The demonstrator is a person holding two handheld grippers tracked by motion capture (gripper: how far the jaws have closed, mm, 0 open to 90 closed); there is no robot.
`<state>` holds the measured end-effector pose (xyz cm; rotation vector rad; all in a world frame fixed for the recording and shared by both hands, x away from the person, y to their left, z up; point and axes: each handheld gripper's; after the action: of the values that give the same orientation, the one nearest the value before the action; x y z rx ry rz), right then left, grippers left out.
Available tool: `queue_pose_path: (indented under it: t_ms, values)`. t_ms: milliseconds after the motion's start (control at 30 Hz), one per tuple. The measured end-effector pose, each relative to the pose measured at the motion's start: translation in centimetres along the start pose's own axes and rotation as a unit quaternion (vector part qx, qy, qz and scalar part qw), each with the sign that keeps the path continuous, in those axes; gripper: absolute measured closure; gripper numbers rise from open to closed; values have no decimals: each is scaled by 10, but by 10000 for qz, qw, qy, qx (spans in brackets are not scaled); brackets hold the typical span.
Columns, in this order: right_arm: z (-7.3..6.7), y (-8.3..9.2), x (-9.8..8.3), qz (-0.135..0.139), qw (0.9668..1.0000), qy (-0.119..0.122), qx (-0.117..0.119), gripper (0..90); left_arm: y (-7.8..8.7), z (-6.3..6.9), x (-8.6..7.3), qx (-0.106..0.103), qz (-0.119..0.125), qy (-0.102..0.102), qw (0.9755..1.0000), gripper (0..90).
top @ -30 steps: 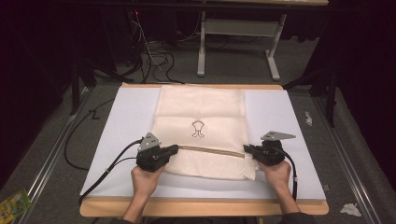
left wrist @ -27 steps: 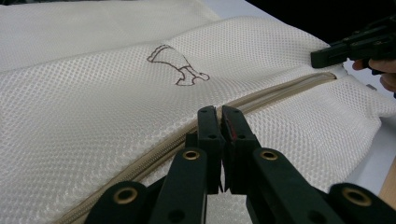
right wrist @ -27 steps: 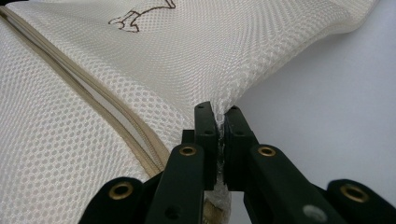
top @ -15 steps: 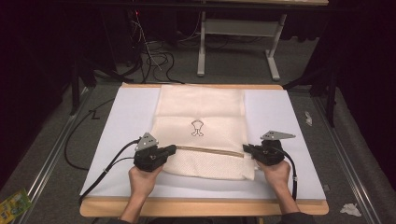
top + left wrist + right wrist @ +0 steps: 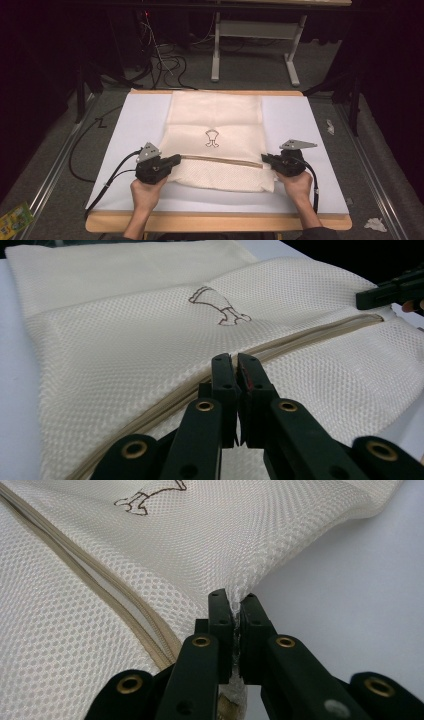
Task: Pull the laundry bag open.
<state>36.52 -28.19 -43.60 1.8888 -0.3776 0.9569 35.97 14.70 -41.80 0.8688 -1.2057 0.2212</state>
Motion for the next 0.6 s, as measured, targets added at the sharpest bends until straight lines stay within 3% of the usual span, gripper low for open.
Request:
queue_pose_path:
  t_ms: [600]
  values:
    - [1,1,0,15,10000,17,-41,880,12,-13,-5,140,85,108,9998,873]
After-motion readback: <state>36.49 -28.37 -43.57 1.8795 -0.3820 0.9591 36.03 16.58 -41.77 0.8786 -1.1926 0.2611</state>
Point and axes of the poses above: each handheld gripper's, and its own axes: y roughly backward along the jaws, x roughly out of its top, z roughly to its right, and after that the axes turned 7 degrees about -y, right-handed
